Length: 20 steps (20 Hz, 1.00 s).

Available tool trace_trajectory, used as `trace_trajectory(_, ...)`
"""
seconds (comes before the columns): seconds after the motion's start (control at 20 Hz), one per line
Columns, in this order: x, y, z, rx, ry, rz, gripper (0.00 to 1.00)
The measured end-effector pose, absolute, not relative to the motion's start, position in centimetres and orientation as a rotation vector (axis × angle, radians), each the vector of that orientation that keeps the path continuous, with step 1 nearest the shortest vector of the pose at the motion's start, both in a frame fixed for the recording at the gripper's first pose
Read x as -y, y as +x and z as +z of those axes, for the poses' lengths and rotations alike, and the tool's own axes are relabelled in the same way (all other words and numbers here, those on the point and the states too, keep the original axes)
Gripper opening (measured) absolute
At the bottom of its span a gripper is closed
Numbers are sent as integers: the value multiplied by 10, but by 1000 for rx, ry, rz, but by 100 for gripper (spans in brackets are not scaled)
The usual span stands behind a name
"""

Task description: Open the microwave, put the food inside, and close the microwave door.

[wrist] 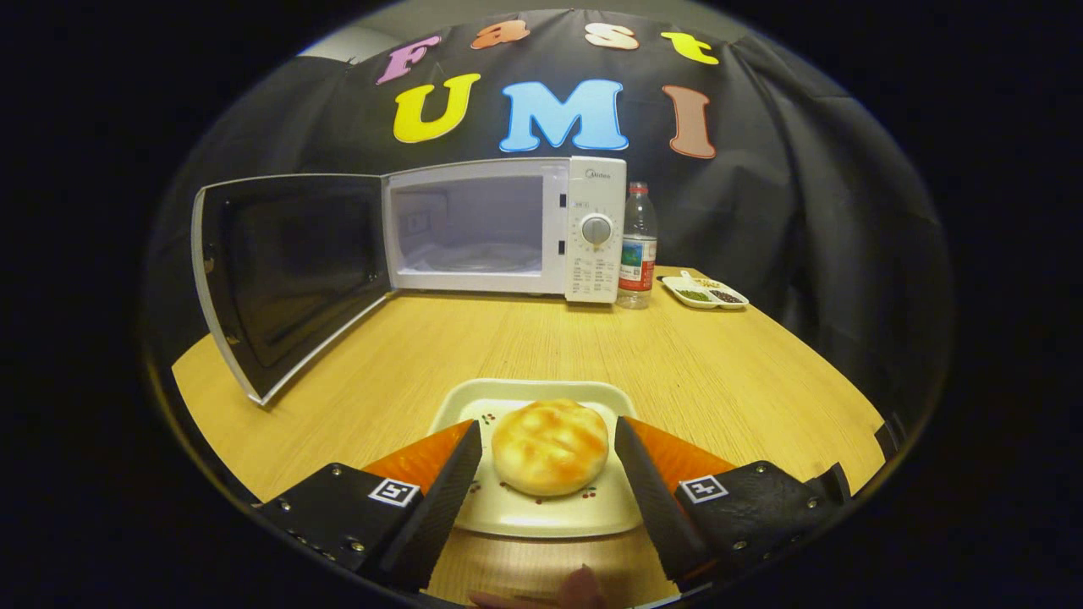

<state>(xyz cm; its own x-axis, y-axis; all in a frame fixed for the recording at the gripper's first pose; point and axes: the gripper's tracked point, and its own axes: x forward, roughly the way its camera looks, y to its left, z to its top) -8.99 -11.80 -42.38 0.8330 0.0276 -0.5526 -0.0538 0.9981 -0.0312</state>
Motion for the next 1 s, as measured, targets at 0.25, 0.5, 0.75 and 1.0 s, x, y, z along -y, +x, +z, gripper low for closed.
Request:
trace_trajectory(0.25,117,-86,-436,-626,57,61,82)
trace_trajectory(0.5,106,-91,-420,-608,117,101,66)
trace_trajectory(0.75,84,-79,-382,-528,113,156,66)
trace_trajectory(1.0,58,-54,-358,-503,122,194,66)
